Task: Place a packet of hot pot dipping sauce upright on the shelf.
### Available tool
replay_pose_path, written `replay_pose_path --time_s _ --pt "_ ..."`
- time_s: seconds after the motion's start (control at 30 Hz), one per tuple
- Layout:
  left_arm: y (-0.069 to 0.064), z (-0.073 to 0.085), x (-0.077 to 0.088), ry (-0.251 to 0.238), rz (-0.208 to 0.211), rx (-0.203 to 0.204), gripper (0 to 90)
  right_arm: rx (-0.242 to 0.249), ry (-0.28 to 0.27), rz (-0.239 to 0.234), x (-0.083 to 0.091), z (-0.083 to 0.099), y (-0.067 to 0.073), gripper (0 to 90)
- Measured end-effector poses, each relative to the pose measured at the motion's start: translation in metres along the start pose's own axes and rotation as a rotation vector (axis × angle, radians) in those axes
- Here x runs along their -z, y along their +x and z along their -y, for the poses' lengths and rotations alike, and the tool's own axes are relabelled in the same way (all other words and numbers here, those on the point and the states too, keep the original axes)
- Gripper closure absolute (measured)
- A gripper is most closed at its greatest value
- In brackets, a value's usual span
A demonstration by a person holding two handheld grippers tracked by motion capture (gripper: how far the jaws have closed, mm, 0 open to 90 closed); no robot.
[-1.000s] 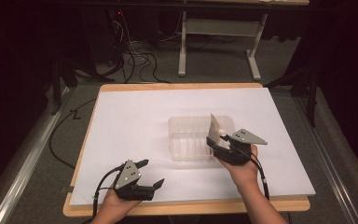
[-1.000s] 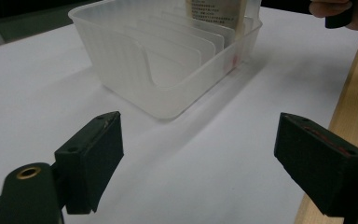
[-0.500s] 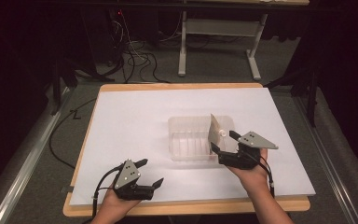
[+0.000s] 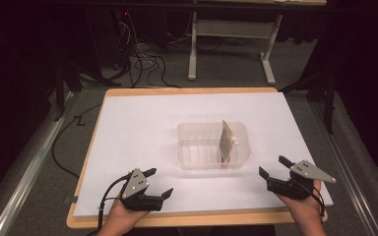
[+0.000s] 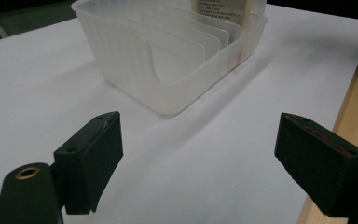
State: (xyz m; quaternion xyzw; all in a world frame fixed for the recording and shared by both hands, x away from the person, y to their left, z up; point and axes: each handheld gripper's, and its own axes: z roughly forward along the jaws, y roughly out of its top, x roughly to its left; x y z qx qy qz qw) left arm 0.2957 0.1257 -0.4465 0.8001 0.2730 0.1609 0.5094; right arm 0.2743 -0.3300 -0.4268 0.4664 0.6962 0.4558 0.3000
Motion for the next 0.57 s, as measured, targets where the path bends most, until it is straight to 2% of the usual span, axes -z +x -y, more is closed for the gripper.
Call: replay_pose_path --time_s 0.1,0.23,0.37,0.57 --pt "-0.0033 -0.0007 -0.0032 0.004 0.008 -0.004 15.8 -0.008 0.026 -0.011 0.0017 0.0133 -0.0037 17.5" --pt "-0.0062 -0.0008 -0.0081 0.014 0.016 -0.007 15.8 -0.016 0.010 -0.019 -0.0026 0.0117 -0.0012 18.3" --pt "-0.0075 -0.0002 -0.0083 0.018 0.012 -0.001 15.8 -0.003 0.022 -0.025 -0.0056 0.0135 -0.0004 18.6" --pt "-0.0089 0.0014 -0.0083 0.023 0.009 -0.006 15.8 -0.039 0.016 -0.006 -0.0033 0.0152 -0.0085 19.7"
